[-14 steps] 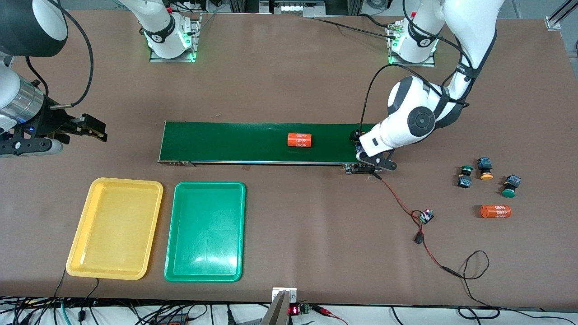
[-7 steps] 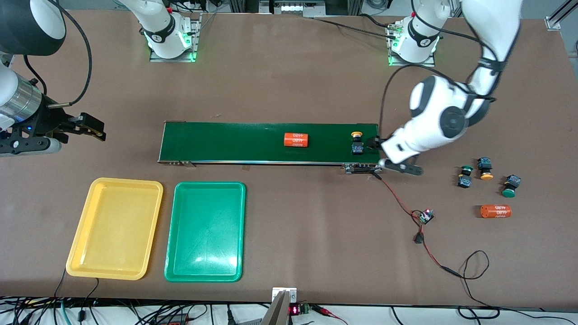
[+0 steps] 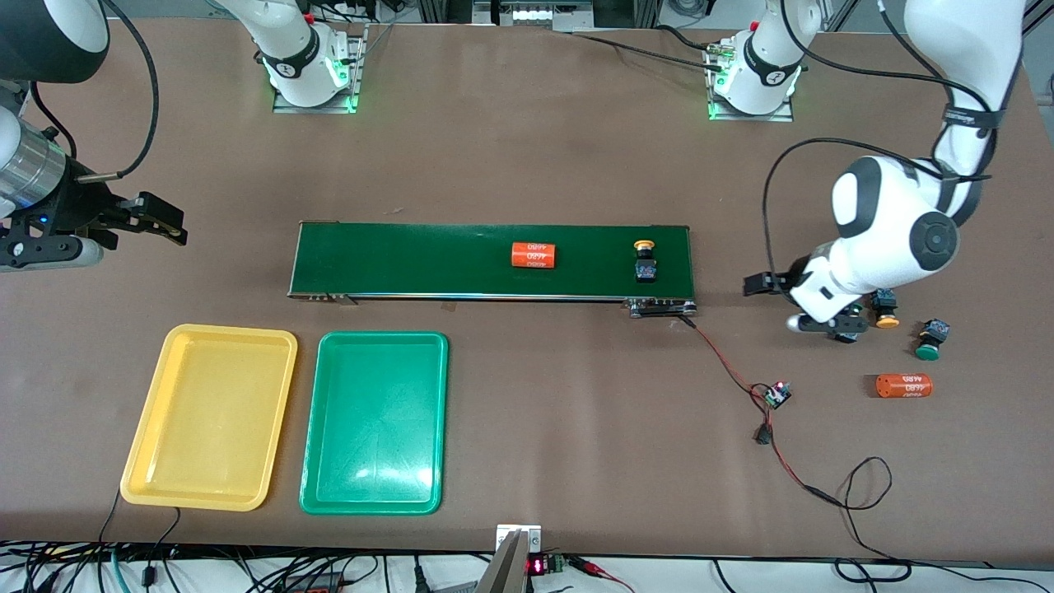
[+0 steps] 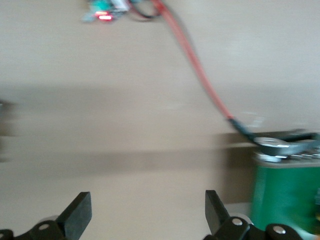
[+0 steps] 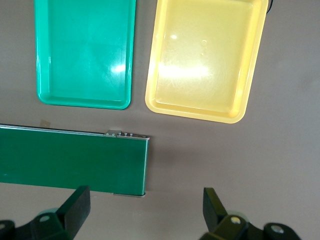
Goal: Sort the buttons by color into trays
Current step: 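Grasp the green-capped button with the left gripper while the right gripper rises, then lift the green-capped button with the left gripper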
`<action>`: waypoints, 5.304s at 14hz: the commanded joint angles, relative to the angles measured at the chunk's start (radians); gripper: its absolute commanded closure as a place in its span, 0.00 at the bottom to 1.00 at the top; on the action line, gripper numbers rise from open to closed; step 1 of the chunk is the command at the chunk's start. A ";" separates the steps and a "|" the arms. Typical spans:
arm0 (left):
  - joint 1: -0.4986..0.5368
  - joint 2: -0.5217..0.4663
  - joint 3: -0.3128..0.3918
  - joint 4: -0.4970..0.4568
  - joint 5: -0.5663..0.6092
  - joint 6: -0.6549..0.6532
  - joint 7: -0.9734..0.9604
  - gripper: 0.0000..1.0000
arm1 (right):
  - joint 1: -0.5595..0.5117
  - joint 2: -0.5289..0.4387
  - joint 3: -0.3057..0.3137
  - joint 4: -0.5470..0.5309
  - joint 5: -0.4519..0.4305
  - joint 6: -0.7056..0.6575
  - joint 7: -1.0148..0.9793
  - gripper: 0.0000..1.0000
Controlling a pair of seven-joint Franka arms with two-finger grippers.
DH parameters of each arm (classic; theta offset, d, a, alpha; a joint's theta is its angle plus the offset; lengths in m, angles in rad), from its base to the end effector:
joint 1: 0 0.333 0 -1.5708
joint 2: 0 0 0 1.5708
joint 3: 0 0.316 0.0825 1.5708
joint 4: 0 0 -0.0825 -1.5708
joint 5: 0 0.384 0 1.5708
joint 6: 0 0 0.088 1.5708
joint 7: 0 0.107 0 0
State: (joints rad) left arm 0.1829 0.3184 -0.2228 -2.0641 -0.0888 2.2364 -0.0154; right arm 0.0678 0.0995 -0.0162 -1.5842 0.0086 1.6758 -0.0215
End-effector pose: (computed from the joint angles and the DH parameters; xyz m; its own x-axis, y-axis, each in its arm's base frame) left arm 0.5730 -0.0236 0.2715 0.9889 0.0315 -0.1454 0.0504 -0.9905 0.1280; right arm 0.5906 0.0318 0.5703 0.9974 0.0722 -0.0077 0.0721 -0.9974 -0.0071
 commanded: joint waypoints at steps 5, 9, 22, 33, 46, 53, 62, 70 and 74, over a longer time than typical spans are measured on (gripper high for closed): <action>0.110 0.079 0.016 0.074 0.138 0.003 0.087 0.00 | -0.002 -0.157 -0.005 -0.192 0.017 0.074 -0.023 0.00; 0.138 0.148 0.016 0.163 0.149 0.000 0.204 0.00 | -0.006 -0.276 -0.005 -0.342 0.017 0.137 -0.023 0.00; 0.142 0.211 0.045 0.200 0.188 0.006 0.259 0.00 | -0.005 -0.397 0.018 -0.543 0.191 0.277 -0.003 0.00; 0.142 0.265 0.082 0.202 0.237 0.078 0.290 0.00 | -0.005 -0.376 0.147 -0.642 0.194 0.443 0.113 0.00; 0.139 0.297 0.080 0.205 0.322 0.121 0.324 0.00 | -0.003 -0.330 0.165 -0.629 0.192 0.446 0.110 0.00; 0.139 0.298 0.080 0.197 0.310 0.120 0.311 0.55 | -0.002 -0.330 0.165 -0.629 0.192 0.444 0.110 0.00; 0.075 0.142 0.068 0.197 0.293 -0.082 0.284 1.00 | -0.002 -0.330 0.165 -0.629 0.189 0.446 0.107 0.00; -0.055 0.099 0.068 0.197 0.202 -0.164 0.166 1.00 | -0.005 -0.330 0.165 -0.629 0.185 0.446 0.100 0.00; -0.103 0.099 0.068 0.196 0.199 -0.178 0.108 1.00 | -0.005 -0.330 0.167 -0.629 0.185 0.444 0.100 0.00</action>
State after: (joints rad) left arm 0.1025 0.4374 -0.1623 -1.8586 0.1285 2.0774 0.1218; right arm 0.0682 -0.2306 0.1434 -2.2177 0.1857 2.1153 0.0834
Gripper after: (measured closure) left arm 0.590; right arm 0.000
